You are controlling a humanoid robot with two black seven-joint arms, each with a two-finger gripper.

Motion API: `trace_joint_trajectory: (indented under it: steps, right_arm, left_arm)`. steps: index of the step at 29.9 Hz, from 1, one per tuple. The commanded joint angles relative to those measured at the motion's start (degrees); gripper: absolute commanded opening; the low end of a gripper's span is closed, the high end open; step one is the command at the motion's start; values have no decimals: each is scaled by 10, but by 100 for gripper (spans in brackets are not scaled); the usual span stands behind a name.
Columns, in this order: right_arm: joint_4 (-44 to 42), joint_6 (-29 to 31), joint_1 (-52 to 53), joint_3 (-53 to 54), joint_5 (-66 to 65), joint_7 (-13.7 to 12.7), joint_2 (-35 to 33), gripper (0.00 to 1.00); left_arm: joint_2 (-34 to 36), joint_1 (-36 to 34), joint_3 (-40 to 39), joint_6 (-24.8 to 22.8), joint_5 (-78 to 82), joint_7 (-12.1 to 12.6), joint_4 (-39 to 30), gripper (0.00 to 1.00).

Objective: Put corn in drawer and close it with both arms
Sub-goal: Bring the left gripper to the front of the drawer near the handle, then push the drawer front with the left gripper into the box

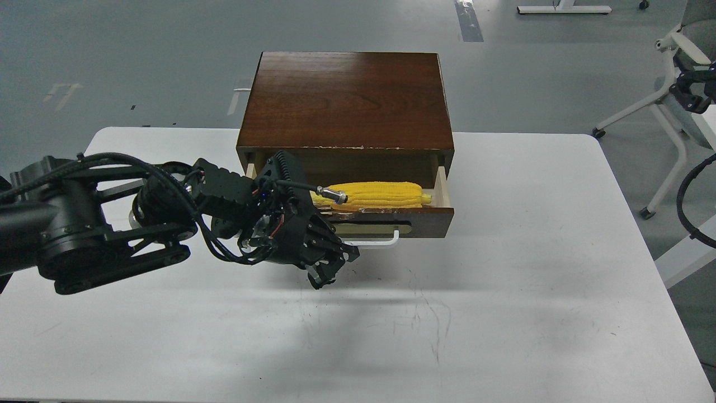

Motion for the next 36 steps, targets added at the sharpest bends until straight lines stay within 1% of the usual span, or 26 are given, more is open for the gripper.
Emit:
trace_joint_trajectory:
  steps: [1, 15, 25, 36]
  right_arm:
    - [-1, 0, 0, 1, 0, 0, 0, 100]
    - [0, 0, -1, 2, 0, 0, 0, 100]
    - [0, 0, -3, 2, 0, 2, 0, 100]
    - [-1, 0, -4, 4, 0, 2, 0, 100]
  left_arm:
    - [0, -1, 1, 0, 3, 0, 2, 0]
    - [12, -6, 0, 0, 11, 1, 18, 0]
    - [8, -7, -2, 0, 21, 2, 52, 0]
    - [4, -8, -2, 0, 22, 4, 115, 0]
